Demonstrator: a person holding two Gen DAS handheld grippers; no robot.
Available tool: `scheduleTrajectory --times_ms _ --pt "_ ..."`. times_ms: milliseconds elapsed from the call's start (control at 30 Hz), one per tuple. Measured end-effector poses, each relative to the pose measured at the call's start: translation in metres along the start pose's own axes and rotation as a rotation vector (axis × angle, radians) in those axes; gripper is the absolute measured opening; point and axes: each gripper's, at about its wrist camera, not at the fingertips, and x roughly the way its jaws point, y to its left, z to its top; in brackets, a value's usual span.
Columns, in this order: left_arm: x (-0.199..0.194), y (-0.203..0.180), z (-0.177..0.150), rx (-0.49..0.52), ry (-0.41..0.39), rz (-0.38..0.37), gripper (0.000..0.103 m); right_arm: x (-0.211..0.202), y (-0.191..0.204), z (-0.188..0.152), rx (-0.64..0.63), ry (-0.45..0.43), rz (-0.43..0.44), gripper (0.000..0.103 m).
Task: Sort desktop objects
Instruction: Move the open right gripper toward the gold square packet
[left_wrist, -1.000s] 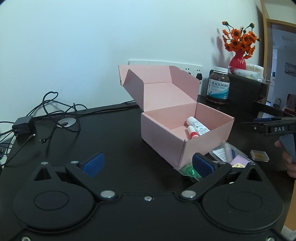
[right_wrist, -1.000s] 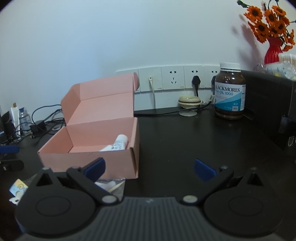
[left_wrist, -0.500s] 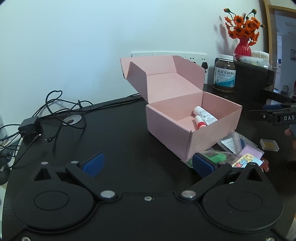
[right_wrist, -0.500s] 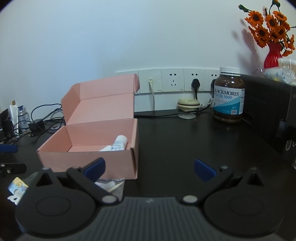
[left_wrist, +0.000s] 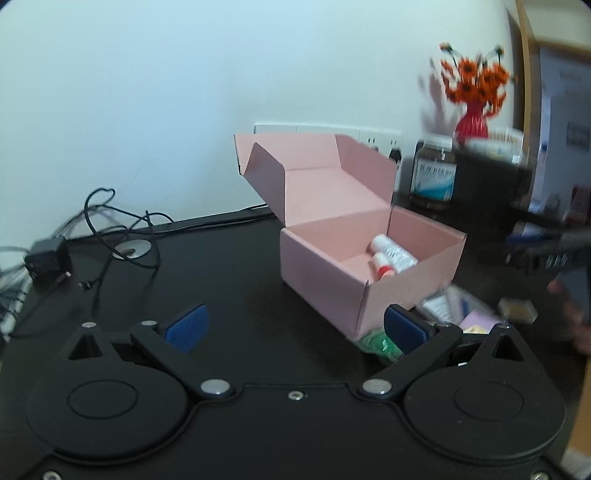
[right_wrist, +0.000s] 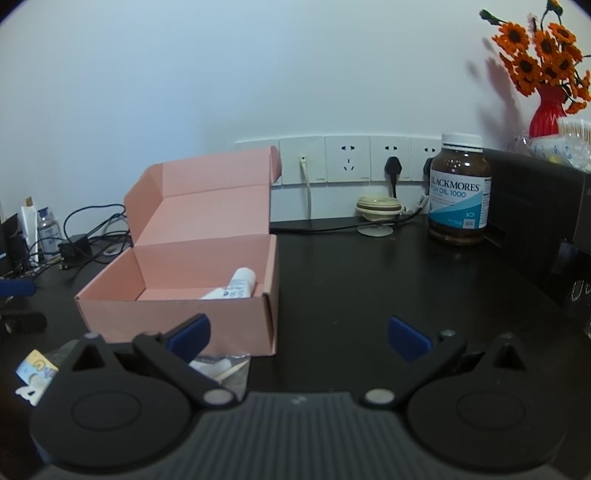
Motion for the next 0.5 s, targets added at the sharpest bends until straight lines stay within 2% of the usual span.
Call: scheduleTrajectory --times_ms 133,267,500 --pt "-0.007 0.008 0.001 -0.049 -0.050 -0.003 0.103 -0.003 0.001 0.000 -0.005 -0.022 -0.029 0.102" --pt "-0.016 0.007 0.002 -0.039 -0.115 0.002 0.103 -0.003 0.005 0.000 -0.030 -0.017 -0.047 0.102" --pt "-0.024 0.001 0.003 -0.002 -0.174 0.001 0.103 -0.010 0.021 0.002 -0.129 -0.021 -0.020 0.102"
